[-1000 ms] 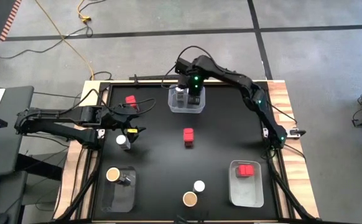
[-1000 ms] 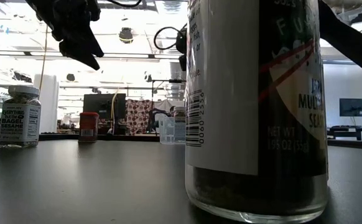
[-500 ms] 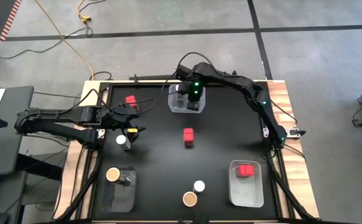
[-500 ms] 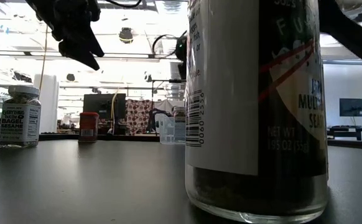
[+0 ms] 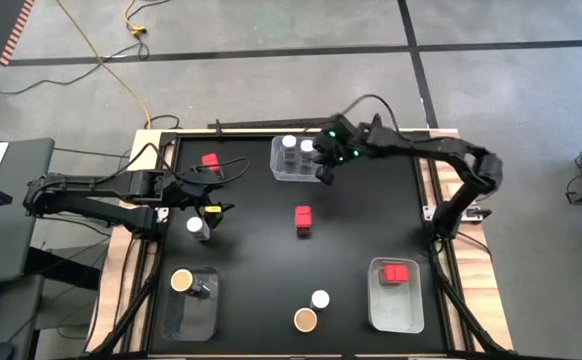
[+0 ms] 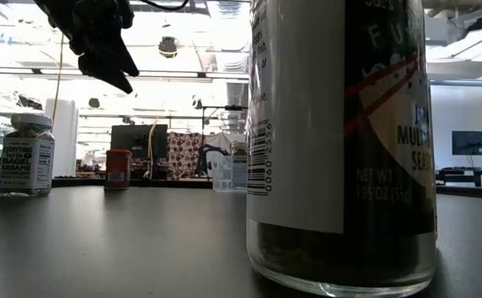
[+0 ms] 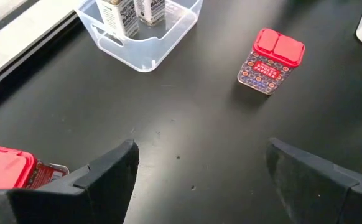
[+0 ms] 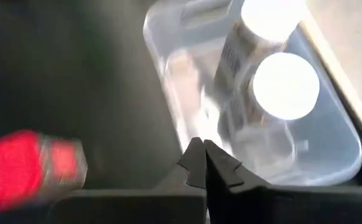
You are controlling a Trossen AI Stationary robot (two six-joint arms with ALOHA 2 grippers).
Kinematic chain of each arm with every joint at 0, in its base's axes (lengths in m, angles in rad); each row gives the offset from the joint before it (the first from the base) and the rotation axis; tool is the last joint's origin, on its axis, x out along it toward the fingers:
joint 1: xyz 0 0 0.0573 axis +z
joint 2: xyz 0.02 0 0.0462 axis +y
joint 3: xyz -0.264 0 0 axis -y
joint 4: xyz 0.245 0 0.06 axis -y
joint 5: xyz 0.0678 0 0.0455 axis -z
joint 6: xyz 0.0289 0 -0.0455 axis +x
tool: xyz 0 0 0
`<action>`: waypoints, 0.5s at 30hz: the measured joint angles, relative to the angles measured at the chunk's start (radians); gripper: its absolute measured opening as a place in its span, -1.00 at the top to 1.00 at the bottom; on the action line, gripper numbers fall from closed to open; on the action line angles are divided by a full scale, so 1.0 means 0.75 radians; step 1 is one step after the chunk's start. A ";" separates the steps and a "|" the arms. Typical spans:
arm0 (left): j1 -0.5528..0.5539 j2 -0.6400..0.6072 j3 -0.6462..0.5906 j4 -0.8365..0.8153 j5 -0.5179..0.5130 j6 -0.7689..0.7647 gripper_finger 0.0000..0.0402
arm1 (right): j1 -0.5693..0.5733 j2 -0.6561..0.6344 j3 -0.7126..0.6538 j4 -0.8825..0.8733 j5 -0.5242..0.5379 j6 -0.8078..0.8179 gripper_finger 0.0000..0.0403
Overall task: Sort spices by type
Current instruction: Put the top right white spice bottle into the transparent bin
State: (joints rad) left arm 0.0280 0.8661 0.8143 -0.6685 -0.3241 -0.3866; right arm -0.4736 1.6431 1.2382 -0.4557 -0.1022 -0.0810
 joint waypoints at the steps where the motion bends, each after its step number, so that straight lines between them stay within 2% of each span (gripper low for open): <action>1: 0.000 0.000 0.000 0.000 -0.001 -0.001 -0.66 | 0.000 -0.020 -0.078 0.134 0.000 0.030 0.92; 3: 0.000 0.000 0.000 0.000 -0.003 -0.001 -0.66 | 0.000 -0.038 -0.182 0.339 0.000 0.072 0.92; 5: 0.000 0.000 0.000 0.000 -0.004 -0.001 -0.66 | -0.009 -0.032 -0.229 0.421 0.000 0.095 0.93; 15: 0.000 0.000 0.000 0.002 -0.019 0.010 -0.66 | -0.028 0.080 -0.237 0.428 0.001 -0.003 0.93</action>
State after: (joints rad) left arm 0.0280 0.8661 0.8143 -0.6674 -0.3387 -0.3790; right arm -0.4945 1.7031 1.0609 -0.1349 -0.1015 -0.0834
